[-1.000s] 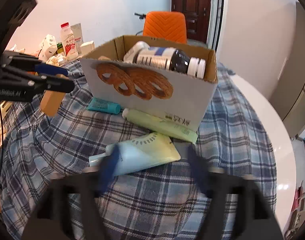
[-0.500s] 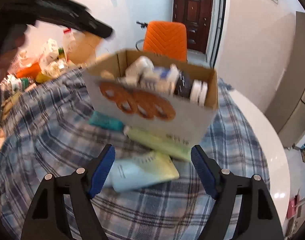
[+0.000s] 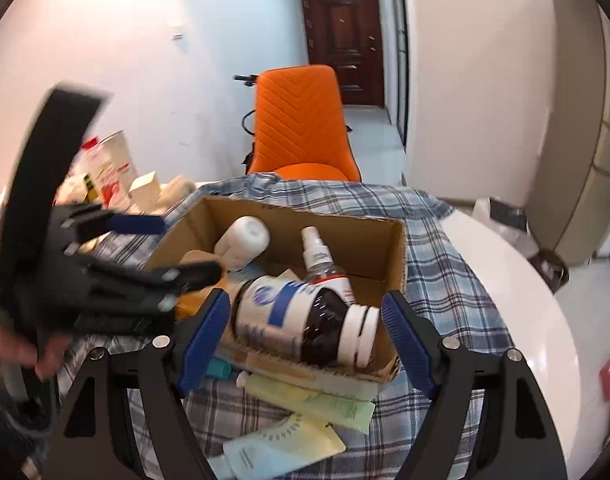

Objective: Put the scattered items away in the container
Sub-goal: 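Lower the orange case into the box and open the left gripper, then move the right gripper toward the light blue tube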

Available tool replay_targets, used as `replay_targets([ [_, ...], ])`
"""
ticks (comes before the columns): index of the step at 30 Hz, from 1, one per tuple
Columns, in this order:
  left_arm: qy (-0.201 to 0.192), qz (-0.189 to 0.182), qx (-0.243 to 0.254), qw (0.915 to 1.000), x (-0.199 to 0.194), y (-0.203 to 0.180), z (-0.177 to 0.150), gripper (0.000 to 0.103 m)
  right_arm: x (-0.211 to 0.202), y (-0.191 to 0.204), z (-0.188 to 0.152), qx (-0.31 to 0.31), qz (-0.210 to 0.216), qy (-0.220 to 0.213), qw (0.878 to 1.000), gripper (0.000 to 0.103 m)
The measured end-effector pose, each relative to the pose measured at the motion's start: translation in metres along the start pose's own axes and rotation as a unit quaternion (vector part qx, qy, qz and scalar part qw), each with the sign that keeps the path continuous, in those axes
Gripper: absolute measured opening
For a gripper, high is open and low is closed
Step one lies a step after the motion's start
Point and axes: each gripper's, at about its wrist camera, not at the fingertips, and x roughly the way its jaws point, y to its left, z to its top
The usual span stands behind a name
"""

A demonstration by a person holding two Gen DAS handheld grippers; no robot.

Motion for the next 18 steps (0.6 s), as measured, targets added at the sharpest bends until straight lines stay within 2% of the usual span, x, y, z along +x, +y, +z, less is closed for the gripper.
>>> replay_targets([
  [3,0.010,0.012,0.019,0.9997,0.000,-0.006,-0.003,0.085,0.005,-0.003,-0.001,-0.001,-0.005,0.012,1.000,0.077],
  [7,0.012,0.011,0.034,0.9993,-0.010,-0.010,-0.013,0.085,0.001,0.005,-0.010,-0.033,0.001,0.032,0.999,0.077],
  [12,0.018,-0.006,0.057,0.9982,-0.032,-0.019,-0.046,0.085,-0.022,0.015,-0.036,-0.086,0.031,0.037,0.995,0.077],
  [18,0.030,-0.015,0.134,0.9905,-0.047,-0.052,-0.091,0.085,-0.031,0.020,-0.071,-0.154,0.051,0.052,0.985,0.077],
])
